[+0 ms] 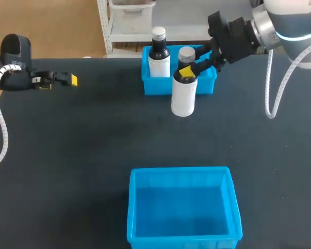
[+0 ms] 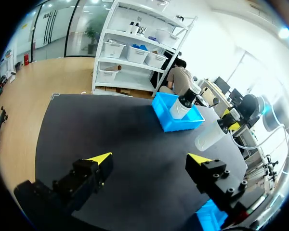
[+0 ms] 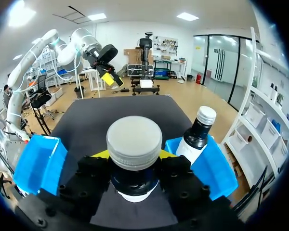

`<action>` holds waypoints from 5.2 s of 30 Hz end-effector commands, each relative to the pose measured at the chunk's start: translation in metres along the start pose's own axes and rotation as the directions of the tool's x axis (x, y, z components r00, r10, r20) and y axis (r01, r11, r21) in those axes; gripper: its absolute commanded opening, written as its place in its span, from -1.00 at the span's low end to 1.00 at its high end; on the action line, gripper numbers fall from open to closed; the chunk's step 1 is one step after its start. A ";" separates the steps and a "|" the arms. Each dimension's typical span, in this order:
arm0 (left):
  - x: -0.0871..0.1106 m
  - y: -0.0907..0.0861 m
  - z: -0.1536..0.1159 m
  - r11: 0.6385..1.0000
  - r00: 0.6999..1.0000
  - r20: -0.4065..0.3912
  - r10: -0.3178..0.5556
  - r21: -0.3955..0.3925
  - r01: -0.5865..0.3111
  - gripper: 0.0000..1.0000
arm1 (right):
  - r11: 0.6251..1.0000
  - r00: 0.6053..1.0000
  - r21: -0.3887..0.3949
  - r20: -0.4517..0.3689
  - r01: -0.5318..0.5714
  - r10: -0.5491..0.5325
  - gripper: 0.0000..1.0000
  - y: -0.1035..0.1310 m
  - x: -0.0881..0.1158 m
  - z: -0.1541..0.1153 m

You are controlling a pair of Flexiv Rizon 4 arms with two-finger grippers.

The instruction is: Pick up the bottle, and place it in the far bin if it is heavy, or in the near bin if it is light.

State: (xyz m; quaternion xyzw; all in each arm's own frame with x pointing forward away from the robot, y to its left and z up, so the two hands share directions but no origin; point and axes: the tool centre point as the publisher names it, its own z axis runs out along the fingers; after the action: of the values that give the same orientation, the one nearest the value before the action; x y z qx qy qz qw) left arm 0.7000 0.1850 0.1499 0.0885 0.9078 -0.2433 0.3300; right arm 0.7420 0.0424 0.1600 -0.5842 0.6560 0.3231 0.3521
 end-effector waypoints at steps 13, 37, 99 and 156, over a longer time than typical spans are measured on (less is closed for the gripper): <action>0.000 0.000 0.000 1.000 1.000 0.000 0.000 0.000 0.000 1.00 | 1.000 1.000 0.018 -0.028 0.006 -0.006 -1.00 -0.003 -0.013 -0.035; 0.000 0.000 0.000 1.000 1.000 0.000 0.000 0.000 0.000 1.00 | 0.997 0.998 0.067 -0.034 -0.043 0.045 -1.00 -0.007 0.012 -0.097; 0.000 0.000 0.000 1.000 1.000 0.000 0.000 0.000 0.000 1.00 | 0.996 0.999 0.075 -0.021 -0.038 0.040 -1.00 0.016 0.035 -0.139; 0.000 0.000 0.000 1.000 1.000 0.000 0.000 0.000 0.000 1.00 | 0.996 0.999 0.076 -0.015 0.049 -0.048 -1.00 -0.115 -0.045 -0.057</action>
State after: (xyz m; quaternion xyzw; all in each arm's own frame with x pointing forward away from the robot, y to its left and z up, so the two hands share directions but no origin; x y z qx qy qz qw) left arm 0.7000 0.1850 0.1499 0.0885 0.9078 -0.2433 0.3299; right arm 0.8391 0.0008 0.2286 -0.5829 0.6599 0.2751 0.3862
